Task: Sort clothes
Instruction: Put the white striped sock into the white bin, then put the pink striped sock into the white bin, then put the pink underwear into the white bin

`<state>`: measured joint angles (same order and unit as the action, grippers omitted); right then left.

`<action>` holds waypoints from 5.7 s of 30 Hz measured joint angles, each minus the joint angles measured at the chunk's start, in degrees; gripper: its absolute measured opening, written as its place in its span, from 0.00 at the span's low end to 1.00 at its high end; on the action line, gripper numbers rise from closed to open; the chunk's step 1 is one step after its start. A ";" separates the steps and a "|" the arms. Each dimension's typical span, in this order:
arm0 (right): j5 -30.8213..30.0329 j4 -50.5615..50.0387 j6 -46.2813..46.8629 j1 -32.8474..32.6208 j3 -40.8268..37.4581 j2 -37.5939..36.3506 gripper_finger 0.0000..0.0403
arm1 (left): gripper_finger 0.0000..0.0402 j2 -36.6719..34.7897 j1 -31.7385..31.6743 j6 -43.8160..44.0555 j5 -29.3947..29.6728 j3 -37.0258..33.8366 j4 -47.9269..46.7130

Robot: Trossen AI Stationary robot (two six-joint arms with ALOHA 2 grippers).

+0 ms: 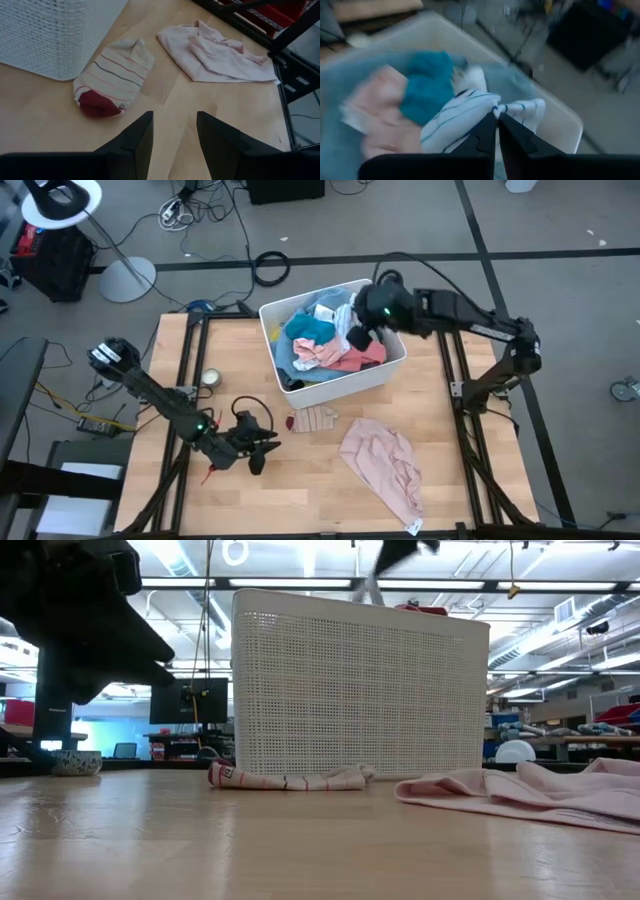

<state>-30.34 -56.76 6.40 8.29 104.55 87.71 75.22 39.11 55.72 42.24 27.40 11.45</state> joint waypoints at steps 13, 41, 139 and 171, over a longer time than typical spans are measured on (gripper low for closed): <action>18.05 2.67 6.09 12.21 -13.76 0.99 0.44 | 0.39 6.29 -1.82 -6.84 -0.10 0.08 6.28; 23.16 -4.39 5.81 2.68 -10.03 -1.76 0.62 | 0.03 27.22 -12.75 -19.62 -2.15 2.65 17.40; -4.32 35.36 62.46 -54.17 -61.28 9.22 0.57 | 0.36 -9.96 -12.67 -26.55 -2.01 35.64 -49.67; -18.69 4.88 17.55 -37.03 -25.19 -14.95 0.00 | 0.35 -11.98 -6.27 -22.72 0.47 2.61 -14.31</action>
<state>-49.03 -51.88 23.95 -28.74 79.36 72.76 63.24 32.85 33.00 42.71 30.01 -2.85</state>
